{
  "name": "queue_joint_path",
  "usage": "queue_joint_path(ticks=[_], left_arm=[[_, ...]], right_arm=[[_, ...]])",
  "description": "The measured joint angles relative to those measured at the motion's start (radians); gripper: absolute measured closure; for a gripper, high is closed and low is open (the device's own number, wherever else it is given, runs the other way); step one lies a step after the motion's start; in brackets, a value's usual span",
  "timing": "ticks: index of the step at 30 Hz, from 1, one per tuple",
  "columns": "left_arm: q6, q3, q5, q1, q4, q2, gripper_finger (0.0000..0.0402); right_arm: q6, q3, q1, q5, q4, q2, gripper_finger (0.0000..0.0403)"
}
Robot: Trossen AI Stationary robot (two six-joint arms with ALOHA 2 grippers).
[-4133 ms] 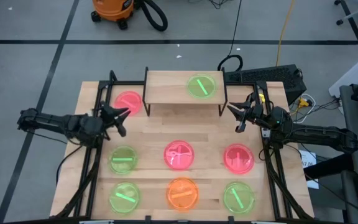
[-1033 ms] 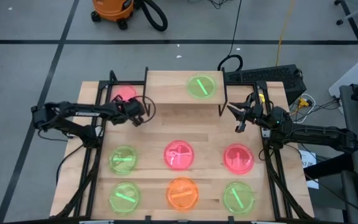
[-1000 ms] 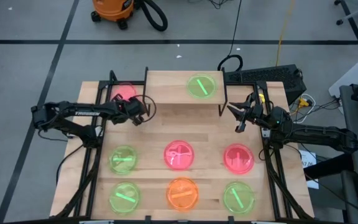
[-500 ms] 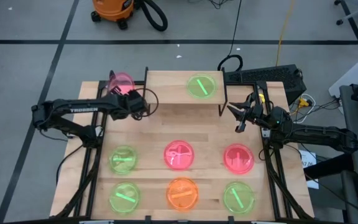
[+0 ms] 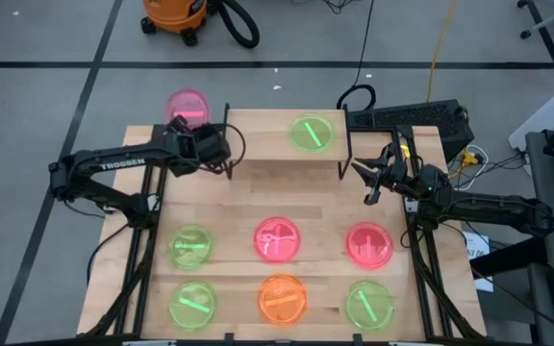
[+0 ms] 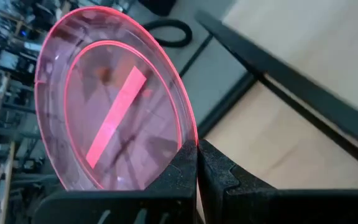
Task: Place and stack plates onto a shelf
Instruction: Stack the pink plate on top of the green plate on the shelf
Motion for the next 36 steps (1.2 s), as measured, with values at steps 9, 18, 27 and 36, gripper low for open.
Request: queue_joint_path(ticks=[9, 18, 27, 36], left_arm=[[0.328, 0.097, 0.011, -0.037, 0.282, 0.0, 0.0401], [0.787, 0.098, 0.193, -0.089, 0.747, 0.07, 0.0402], [0.954, 0.137, 0.356, -0.09, 0.894, 0.248, 0.0402], [1.052, 0.302, 0.498, -0.089, 0.901, 0.445, 0.0402]], right_arm=[[0.0, 0.0, 0.0, 0.0, 0.0, 0.0, 0.0332], [0.0, 0.0, 0.0, 0.0, 0.0, 0.0, 0.0332], [0.0, 0.0, 0.0, 0.0, -0.001, 0.0, 0.0332], [0.0, 0.0, 0.0, 0.0, -0.001, 0.0, 0.0332]])
